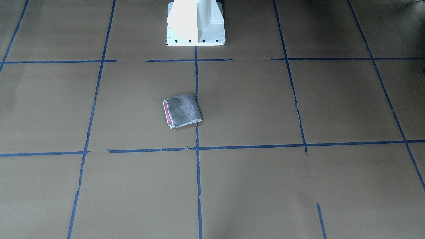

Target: Fold towel twice with both arms

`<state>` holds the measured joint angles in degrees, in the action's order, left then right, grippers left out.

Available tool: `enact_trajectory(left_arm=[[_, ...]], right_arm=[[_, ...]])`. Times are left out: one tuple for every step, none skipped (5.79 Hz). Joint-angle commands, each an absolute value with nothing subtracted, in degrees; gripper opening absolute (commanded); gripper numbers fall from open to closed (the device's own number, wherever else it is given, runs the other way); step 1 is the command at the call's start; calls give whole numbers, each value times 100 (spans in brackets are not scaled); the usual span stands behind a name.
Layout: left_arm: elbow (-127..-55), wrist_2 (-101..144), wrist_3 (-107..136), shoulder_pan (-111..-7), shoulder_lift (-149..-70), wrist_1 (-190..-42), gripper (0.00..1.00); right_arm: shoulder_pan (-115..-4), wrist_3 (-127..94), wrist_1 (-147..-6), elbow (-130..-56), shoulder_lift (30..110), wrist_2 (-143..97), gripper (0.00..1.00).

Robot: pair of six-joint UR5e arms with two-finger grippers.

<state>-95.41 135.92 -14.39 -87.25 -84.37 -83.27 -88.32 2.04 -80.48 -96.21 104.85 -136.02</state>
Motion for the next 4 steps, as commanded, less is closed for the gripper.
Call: enact_trajectory(left_arm=[[-9562, 13482, -1459, -8710, -8402, -8350, 100], [-9554, 13526, -1476, -8710, -8385, -8350, 100], [-9562, 13518, -1477, -8710, -8254, -8358, 100], [-9623, 13518, -1485, -8710, -8183, -8358, 100]], right_arm=[[-8833, 246, -8033, -9659, 10494, -13632, 100], [-8833, 237, -8033, -9642, 10468, -13614, 100], [-8833, 220, -8033, -9659, 10476, -13623, 100], [-8833, 211, -8033, -9659, 10477, -13623, 100]])
